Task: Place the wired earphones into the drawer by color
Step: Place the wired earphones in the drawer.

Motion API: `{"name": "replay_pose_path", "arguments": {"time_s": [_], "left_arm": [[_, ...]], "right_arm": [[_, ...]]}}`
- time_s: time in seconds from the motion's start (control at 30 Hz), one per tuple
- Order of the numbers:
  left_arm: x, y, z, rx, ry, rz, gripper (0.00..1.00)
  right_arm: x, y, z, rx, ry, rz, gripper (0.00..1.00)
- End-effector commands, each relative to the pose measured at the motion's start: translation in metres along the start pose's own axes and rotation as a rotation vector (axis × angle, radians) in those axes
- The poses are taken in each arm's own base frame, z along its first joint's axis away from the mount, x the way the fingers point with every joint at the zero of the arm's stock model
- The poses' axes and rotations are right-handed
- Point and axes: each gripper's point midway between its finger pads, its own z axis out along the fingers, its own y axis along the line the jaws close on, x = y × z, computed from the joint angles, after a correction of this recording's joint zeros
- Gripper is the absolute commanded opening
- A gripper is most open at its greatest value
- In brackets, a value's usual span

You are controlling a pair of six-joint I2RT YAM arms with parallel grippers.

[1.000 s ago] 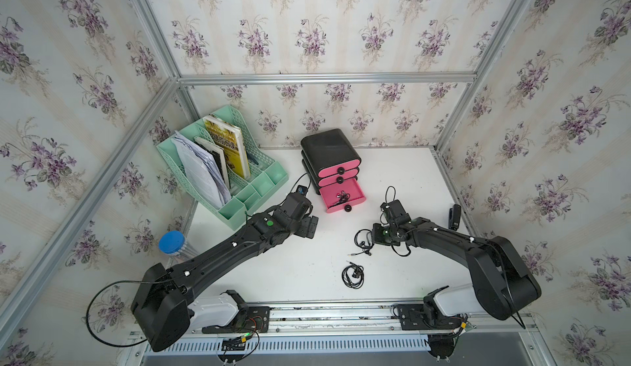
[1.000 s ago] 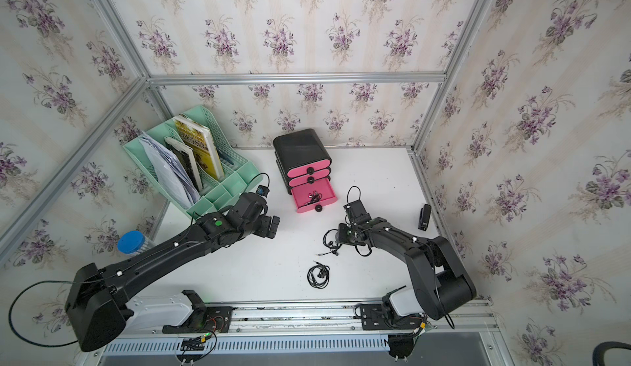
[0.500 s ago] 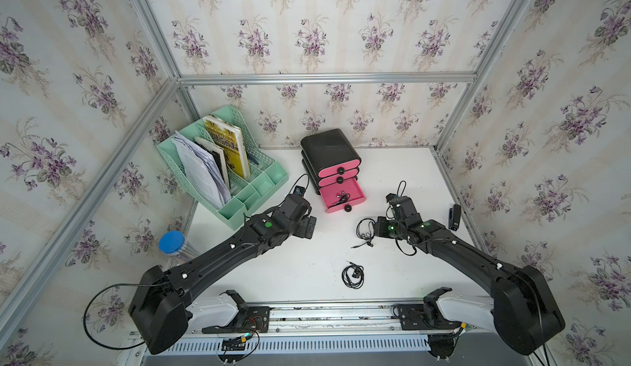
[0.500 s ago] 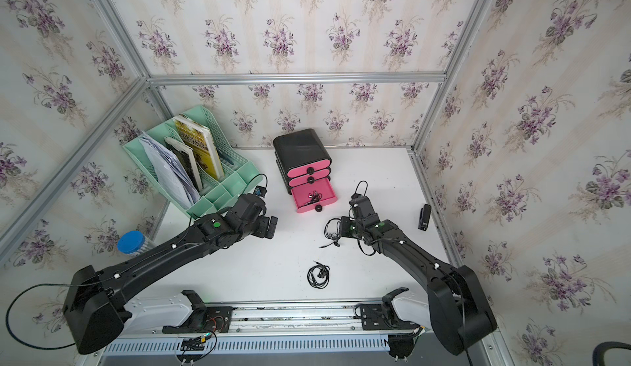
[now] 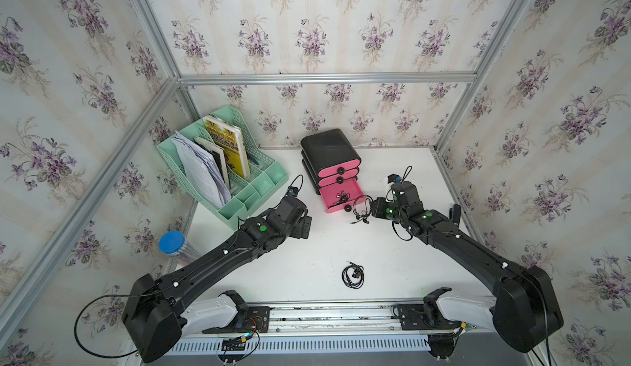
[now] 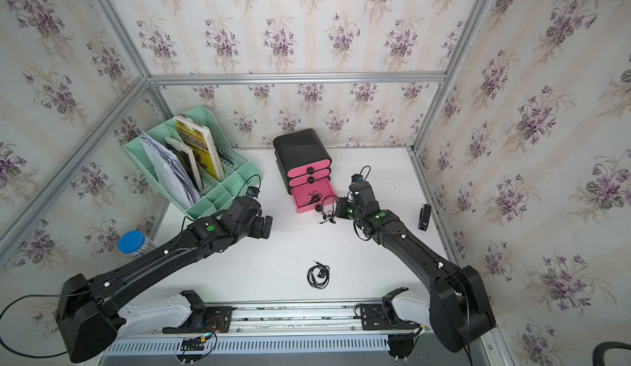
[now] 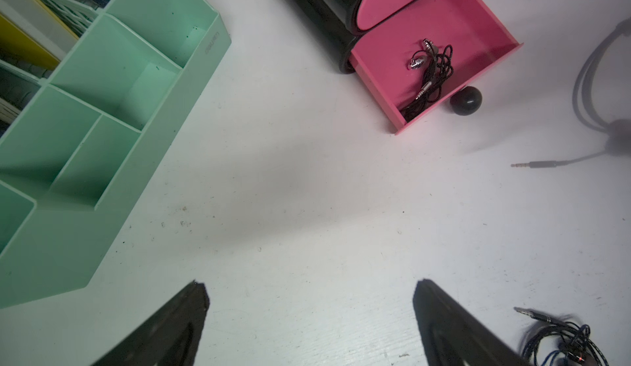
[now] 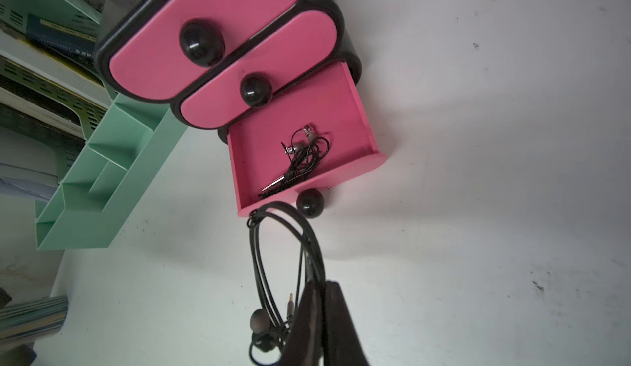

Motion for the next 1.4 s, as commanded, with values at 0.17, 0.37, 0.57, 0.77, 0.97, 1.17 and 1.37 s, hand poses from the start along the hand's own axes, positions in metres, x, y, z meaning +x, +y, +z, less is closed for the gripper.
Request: {"name": "replay_pose_path", "arguments": {"time_s": [0.17,0.37,0.57,0.77,0.97,1.17,1.37], "left_arm": [[0.010,0.008,-0.003,-0.023,0.018,-0.026,0.99],[0.015,0.010,-0.005,-0.022,0.020,-0.030,0.99],[0.016,0.010,-0.003,-0.019,0.022,-0.030,0.99],[0.017,0.010,-0.002,-0.021,0.028,-0.026,0.99],[0.020,0.011,-0.001,-0.024,0.030,-0.025,0.99],[0.021,0.010,0.001,-0.024,0.036,-0.024,0.99],[0.022,0.012,-0.001,-0.026,0.034,-0.025,0.99]], "right_arm": [[-0.050,0.032,0.021,-0.114,-0.127,0.111,0.00],[-0.060,0.039,0.044,-0.142,-0.140,0.169,0.00],[-0.055,0.029,0.064,-0.133,-0.162,0.268,0.00],[-0.048,0.022,0.082,-0.092,-0.173,0.313,0.00],[-0.035,0.019,0.101,-0.071,-0.145,0.338,0.00],[-0.026,0.017,0.120,-0.052,-0.117,0.354,0.00],[-0.018,0.018,0.132,-0.039,-0.091,0.370,0.00]]}}
